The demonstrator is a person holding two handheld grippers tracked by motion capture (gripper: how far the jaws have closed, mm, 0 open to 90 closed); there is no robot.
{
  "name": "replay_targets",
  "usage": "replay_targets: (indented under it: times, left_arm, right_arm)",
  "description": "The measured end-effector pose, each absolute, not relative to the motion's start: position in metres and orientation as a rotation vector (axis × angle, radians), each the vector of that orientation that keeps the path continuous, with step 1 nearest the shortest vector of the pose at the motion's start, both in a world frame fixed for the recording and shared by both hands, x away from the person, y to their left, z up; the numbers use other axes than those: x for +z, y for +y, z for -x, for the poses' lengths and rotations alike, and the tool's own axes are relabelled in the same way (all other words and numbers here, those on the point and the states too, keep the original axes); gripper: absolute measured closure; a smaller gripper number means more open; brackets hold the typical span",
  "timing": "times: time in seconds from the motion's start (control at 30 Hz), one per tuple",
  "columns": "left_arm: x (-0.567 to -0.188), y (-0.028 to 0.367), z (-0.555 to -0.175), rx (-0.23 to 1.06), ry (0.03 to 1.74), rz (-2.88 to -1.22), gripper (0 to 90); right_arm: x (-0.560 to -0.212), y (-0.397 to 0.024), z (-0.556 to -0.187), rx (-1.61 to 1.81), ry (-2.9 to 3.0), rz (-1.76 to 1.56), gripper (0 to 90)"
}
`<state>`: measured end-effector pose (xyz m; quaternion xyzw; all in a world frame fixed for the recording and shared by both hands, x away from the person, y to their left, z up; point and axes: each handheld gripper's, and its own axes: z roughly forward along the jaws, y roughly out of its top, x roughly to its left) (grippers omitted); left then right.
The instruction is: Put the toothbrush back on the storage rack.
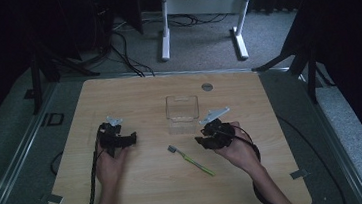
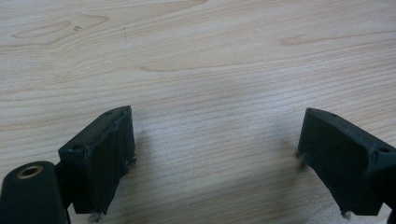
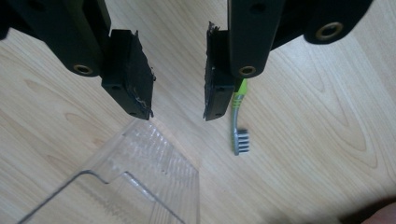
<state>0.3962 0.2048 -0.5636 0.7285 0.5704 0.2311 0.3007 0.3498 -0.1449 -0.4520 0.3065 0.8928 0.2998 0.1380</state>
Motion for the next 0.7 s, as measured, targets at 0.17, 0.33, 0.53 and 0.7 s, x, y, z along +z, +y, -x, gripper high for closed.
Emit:
replay_targets:
  times: [0.17,0.33,0.53,0.7]
  left_arm:
    - [-0.564,0.205,-0.396,0.613,1.514,-1.934,11.4]
    - [-0.564,0.205,-0.396,0.613,1.514,-1.934,11.4]
    - [-0.564,0.205,-0.396,0.613,1.514,-1.933,11.4]
    - [-0.564,0.205,-0.396,0.614,1.514,-1.933,11.4]
  right_arm:
    - [-0.453,-0.139,-0.35,0.849,2.605,-0.889,61.4]
    - [-0.453,-0.136,-0.35,0.832,2.622,-0.881,61.7]
    - [-0.455,-0.13,-0.35,0.803,2.646,-0.87,63.5]
    - [-0.457,-0.127,-0.351,0.783,2.662,-0.857,64.8]
